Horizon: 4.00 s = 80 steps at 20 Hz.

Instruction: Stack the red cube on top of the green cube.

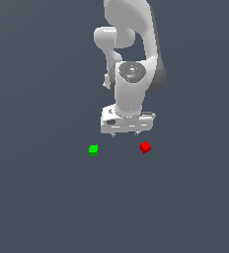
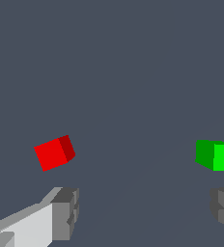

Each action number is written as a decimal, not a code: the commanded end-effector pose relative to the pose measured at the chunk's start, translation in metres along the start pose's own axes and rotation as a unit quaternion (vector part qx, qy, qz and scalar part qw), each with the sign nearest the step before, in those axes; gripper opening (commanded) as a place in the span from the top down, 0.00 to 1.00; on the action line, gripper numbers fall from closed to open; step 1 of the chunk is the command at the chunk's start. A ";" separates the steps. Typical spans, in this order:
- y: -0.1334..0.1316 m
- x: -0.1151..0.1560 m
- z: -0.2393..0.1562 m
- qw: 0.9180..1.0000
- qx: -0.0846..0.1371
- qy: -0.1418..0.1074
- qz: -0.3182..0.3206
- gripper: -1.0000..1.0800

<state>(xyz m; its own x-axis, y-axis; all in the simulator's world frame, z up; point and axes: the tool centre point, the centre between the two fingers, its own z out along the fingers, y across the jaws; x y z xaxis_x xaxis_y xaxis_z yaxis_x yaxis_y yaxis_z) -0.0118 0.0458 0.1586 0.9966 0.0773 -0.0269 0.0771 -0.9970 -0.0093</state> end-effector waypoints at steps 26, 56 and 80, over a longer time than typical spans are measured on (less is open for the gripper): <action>-0.112 -0.002 0.088 0.984 -0.006 0.011 -0.177 0.04; -0.112 -0.001 0.139 0.984 -0.007 0.013 -0.180 1.00; -0.113 -0.004 0.040 0.983 -0.007 0.012 -0.181 1.00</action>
<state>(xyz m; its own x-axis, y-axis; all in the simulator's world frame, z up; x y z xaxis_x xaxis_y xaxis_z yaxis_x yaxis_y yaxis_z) -0.0257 0.1588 0.1183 0.9046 0.4262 0.0010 0.4262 -0.9046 0.0006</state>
